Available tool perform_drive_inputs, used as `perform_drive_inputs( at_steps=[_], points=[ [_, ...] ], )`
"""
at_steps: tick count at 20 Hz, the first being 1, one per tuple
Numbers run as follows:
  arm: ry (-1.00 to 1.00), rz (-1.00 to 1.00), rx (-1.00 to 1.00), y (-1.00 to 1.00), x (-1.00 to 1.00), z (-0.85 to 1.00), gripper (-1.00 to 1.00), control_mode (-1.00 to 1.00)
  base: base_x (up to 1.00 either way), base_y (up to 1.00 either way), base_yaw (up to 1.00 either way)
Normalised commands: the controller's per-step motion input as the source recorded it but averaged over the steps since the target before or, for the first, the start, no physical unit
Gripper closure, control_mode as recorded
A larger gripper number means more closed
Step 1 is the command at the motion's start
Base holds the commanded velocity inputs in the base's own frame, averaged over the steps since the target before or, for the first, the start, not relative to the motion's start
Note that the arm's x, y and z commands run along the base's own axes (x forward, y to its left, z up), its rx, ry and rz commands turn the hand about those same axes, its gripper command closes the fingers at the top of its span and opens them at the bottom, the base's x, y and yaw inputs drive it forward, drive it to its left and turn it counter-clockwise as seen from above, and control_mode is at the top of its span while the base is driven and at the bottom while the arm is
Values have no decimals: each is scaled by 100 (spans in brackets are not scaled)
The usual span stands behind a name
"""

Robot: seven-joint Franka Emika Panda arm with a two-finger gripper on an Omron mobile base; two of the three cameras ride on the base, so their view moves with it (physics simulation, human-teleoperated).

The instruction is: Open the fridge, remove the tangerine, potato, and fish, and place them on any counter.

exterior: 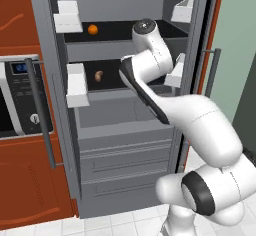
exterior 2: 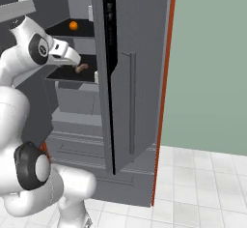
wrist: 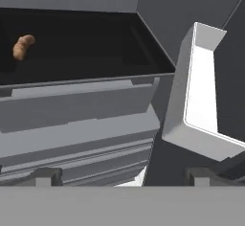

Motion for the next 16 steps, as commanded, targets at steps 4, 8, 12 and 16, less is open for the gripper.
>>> perform_drive_inputs(
  at_steps=[4,8,12,16],
  points=[
    [0,0,-6,-9,65,-40,-100,-100,0,0,0],
    [0,0,-7,-25,64,-51,-100,-100,0,0,0],
    [0,0,-9,-20,56,-39,-100,-100,0,0,0],
    [0,0,-10,-16,54,-31,-100,-100,0,0,0]
  ],
)
